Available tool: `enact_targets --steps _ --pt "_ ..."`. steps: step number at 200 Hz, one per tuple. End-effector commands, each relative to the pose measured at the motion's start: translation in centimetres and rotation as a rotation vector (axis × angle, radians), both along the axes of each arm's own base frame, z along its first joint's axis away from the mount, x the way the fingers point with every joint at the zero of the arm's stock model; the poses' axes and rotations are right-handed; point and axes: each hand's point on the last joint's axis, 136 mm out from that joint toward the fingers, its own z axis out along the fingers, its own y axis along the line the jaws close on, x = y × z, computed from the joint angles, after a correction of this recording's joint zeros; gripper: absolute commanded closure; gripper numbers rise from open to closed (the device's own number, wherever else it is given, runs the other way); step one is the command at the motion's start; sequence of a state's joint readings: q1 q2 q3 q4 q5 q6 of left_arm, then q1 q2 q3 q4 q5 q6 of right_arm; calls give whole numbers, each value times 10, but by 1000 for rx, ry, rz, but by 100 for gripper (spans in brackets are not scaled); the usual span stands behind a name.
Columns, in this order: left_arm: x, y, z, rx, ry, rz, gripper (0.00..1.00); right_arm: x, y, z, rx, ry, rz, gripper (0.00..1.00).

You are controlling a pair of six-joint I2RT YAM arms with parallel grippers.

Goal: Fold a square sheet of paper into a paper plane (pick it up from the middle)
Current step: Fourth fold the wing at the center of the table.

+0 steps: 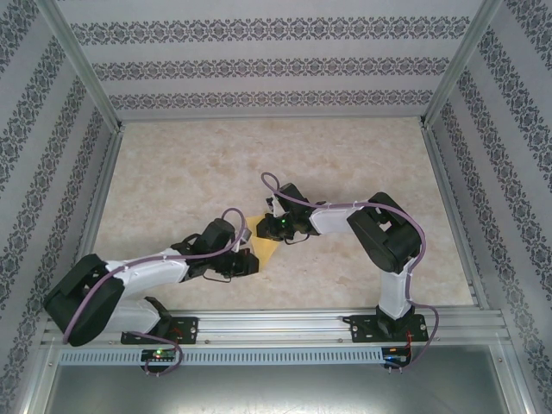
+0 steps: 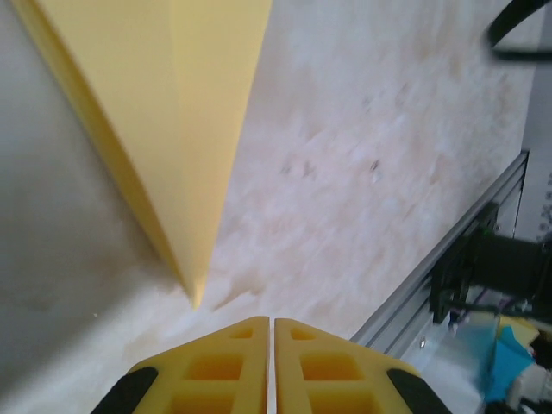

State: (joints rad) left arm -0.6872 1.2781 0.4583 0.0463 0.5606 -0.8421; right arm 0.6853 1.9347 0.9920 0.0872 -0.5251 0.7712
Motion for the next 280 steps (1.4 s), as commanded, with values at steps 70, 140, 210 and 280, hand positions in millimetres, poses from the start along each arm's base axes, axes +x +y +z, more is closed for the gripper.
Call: enact_targets --steps 70,140,210,280 --pt "55 -4 5 19 -121 204 87 -18 -23 -45 -125 79 -33 85" --pt "59 -16 -8 11 -73 190 86 -18 -22 -43 -115 80 -39 84" --pt "45 14 -49 197 70 278 90 -13 -19 -37 -91 71 -40 84" --pt "13 33 -91 263 226 307 94 16 -11 24 53 -27 -42 82"
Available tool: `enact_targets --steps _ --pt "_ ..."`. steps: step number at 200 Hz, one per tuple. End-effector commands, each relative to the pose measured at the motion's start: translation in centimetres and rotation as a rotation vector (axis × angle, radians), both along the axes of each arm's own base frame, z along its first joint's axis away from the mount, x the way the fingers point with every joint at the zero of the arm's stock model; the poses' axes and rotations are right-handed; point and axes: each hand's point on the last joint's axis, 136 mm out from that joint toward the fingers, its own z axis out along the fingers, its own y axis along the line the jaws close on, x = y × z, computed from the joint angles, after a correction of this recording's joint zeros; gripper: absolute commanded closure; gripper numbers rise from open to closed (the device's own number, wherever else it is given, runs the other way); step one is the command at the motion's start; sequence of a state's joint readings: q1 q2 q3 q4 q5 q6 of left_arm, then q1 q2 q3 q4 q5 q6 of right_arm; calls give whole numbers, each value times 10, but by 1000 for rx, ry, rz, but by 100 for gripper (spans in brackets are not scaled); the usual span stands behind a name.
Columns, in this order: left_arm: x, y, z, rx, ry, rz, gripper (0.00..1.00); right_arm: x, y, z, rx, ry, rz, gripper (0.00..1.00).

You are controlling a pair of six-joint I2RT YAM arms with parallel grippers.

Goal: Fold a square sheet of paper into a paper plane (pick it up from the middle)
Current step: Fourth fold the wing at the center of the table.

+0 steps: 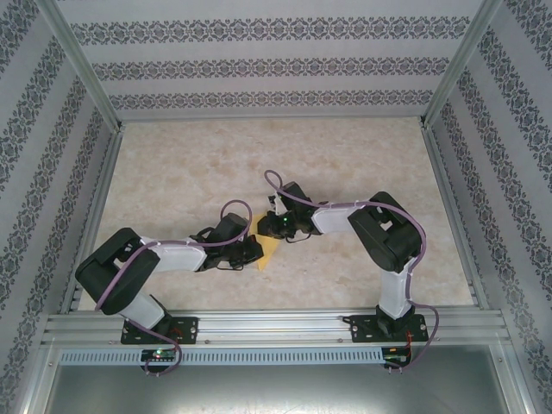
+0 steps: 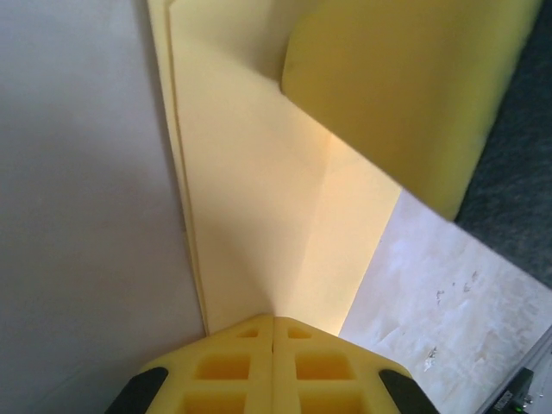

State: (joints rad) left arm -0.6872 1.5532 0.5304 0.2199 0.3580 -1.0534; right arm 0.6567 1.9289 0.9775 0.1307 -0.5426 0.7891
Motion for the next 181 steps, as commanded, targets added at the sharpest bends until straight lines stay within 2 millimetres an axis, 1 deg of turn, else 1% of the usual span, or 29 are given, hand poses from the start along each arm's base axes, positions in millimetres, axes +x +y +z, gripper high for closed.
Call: enact_targets --steps 1,25,38,51,65,78,108,126,138,156,169,181 --pt "-41 35 -48 149 180 31 94 6 -7 20 19 -22 -13 82" --pt "-45 43 -44 176 167 28 94 17 -19 45 49 -86 -39 81" --pt "-46 47 -43 190 159 31 94 16 -22 51 63 -100 -27 84" --pt "-46 49 -41 193 149 30 95 12 -19 55 86 -102 11 89" --pt "-44 48 -40 192 141 29 95 4 -12 52 108 -92 38 95" --pt "-43 47 -39 190 140 24 95 -5 -2 50 132 -79 73 97" --pt "-43 45 -40 186 140 17 95 -20 15 37 130 -54 111 97" --pt "-45 47 -40 193 142 12 95 -19 17 24 105 -40 99 97" --pt "-45 47 -41 194 143 9 95 -16 15 15 83 -28 86 97" --pt "-46 48 -42 205 150 9 95 -7 9 6 58 -23 60 95" --pt "-47 50 -42 216 152 7 95 1 1 0 14 -37 48 94" --pt "-48 51 -43 220 150 2 96 9 -9 -14 -56 -47 34 95"
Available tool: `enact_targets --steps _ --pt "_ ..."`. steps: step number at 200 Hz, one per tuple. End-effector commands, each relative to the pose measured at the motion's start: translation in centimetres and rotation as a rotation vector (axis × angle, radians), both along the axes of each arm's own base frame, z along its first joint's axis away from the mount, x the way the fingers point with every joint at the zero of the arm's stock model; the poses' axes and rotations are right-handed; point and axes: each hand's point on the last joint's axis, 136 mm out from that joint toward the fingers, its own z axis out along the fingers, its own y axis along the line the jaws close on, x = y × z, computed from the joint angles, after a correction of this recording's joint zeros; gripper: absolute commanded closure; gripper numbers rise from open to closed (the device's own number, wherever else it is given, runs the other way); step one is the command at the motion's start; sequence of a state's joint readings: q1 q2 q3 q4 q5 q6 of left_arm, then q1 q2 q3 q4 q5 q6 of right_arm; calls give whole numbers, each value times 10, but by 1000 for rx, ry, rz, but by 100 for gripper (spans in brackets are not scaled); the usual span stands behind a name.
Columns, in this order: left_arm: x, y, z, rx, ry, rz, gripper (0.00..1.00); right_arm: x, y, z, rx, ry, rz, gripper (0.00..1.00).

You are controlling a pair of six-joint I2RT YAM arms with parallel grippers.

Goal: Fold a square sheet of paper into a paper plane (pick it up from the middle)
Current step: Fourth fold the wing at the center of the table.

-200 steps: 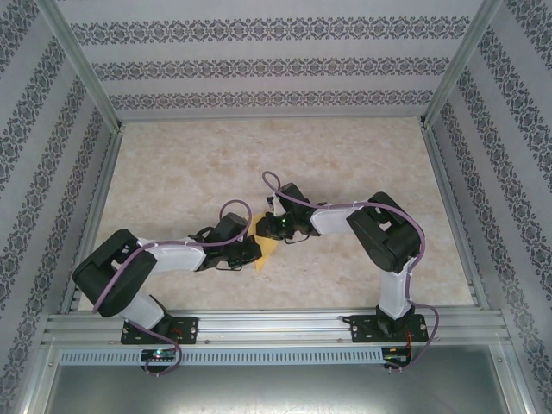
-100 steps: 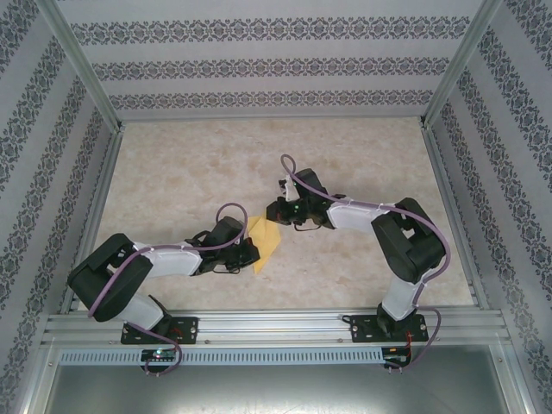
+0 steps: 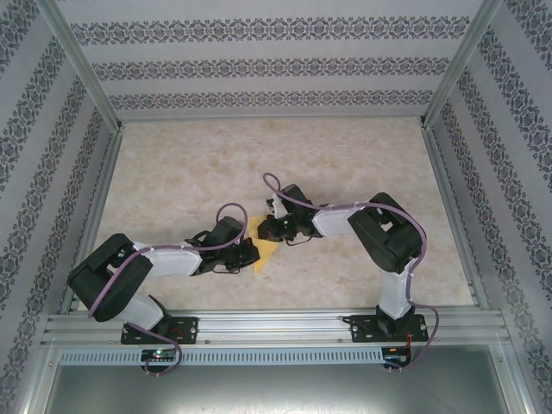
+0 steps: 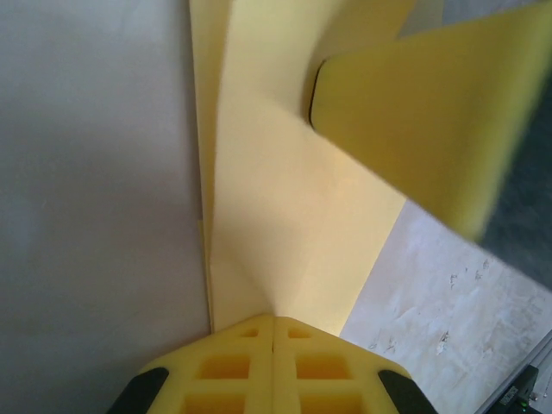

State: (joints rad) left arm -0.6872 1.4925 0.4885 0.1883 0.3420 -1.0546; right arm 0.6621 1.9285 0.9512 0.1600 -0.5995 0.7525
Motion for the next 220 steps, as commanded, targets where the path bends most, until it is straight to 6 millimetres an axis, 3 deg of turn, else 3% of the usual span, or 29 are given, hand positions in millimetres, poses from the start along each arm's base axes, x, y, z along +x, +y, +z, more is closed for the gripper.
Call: enact_targets --steps 1,18,60,101,150,175,220 --pt "-38 39 -43 201 149 -8 96 23 -13 -14 -93 -47 -34 95" --pt "-40 40 -44 210 152 -21 96 33 -19 -23 -96 -37 -57 95" --pt "-48 48 -53 240 179 -29 97 61 -28 -15 -120 -60 -123 95" --pt "-51 50 -56 248 186 -34 97 86 -36 -21 -143 -57 -168 95" --pt "-57 55 -56 263 182 -63 97 108 -50 -18 -140 -56 -226 94" --pt "-63 60 -58 288 186 -102 98 111 -54 -10 -125 -66 -235 94" --pt "-70 67 -56 339 168 -216 98 100 -54 43 -37 -158 -236 92"
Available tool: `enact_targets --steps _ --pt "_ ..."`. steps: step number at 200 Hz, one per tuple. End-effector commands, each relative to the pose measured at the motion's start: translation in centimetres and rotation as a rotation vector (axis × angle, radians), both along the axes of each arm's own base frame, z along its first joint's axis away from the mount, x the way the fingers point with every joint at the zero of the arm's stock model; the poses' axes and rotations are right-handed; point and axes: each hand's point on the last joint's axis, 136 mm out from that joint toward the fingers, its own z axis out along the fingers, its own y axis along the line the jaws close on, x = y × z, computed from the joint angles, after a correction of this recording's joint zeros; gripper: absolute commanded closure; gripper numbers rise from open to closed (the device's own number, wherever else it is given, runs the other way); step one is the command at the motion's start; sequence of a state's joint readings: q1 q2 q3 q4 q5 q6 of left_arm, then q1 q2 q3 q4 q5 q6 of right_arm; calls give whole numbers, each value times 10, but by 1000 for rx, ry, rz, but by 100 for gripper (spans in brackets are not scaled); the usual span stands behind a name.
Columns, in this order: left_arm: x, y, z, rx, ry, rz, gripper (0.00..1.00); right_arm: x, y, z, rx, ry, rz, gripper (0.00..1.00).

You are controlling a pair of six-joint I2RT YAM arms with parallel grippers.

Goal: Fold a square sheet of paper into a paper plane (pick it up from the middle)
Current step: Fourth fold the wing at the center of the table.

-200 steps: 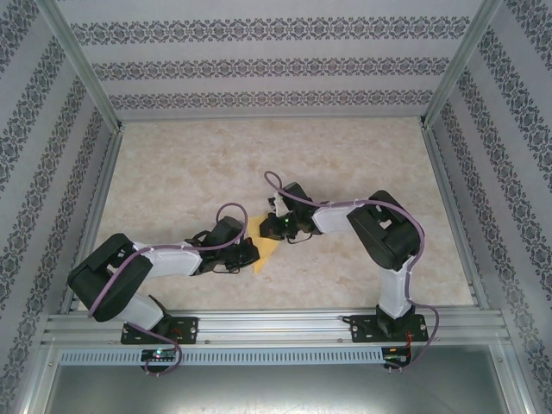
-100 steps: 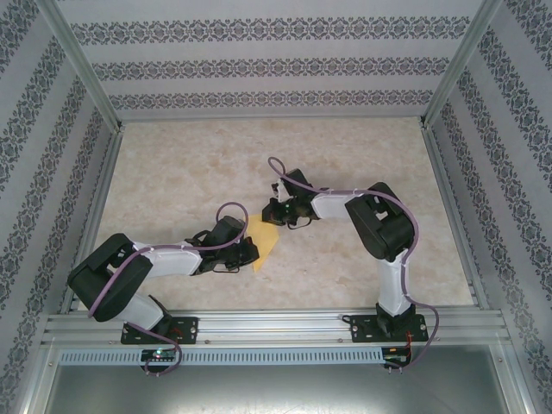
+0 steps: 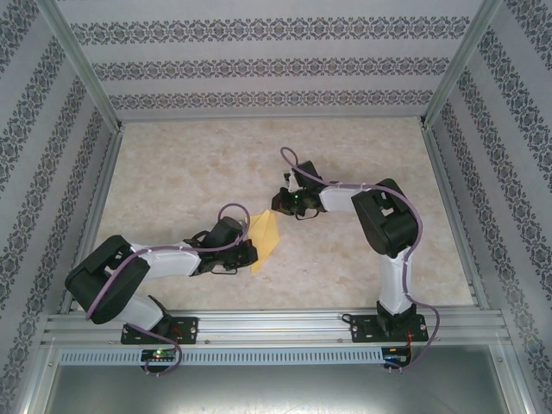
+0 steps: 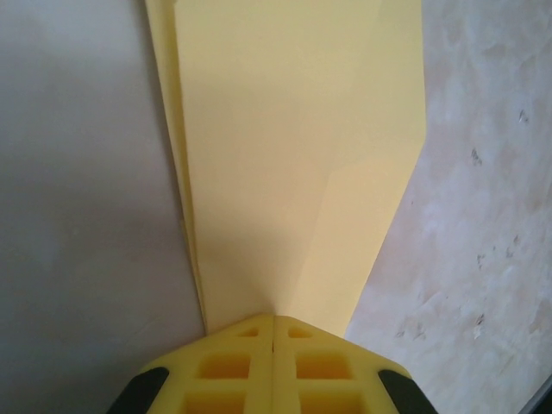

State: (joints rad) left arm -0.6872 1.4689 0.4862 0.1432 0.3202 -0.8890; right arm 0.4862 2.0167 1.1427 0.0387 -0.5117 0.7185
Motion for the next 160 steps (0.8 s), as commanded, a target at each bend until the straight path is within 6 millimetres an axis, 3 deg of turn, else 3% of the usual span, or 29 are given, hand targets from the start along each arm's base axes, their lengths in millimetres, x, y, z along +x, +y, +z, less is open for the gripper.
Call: enact_targets --steps 1,20,35,63,82,106,160 --pt "-67 60 -55 280 242 -81 98 2 -7 42 24 -117 -27 92" --pt "-67 56 -51 255 222 -97 98 -12 -13 60 46 -168 -37 92" --pt "-65 56 -50 258 216 -101 98 -32 1 65 93 -152 28 93" --pt "-63 54 -48 251 203 -117 98 -79 37 50 101 -97 144 94" --pt "-62 54 -47 250 202 -112 98 -99 49 37 103 -59 165 94" --pt "-61 55 -46 252 195 -104 97 -115 50 20 90 -16 165 95" --pt "-58 53 -44 249 191 -102 98 -145 55 11 92 23 261 96"
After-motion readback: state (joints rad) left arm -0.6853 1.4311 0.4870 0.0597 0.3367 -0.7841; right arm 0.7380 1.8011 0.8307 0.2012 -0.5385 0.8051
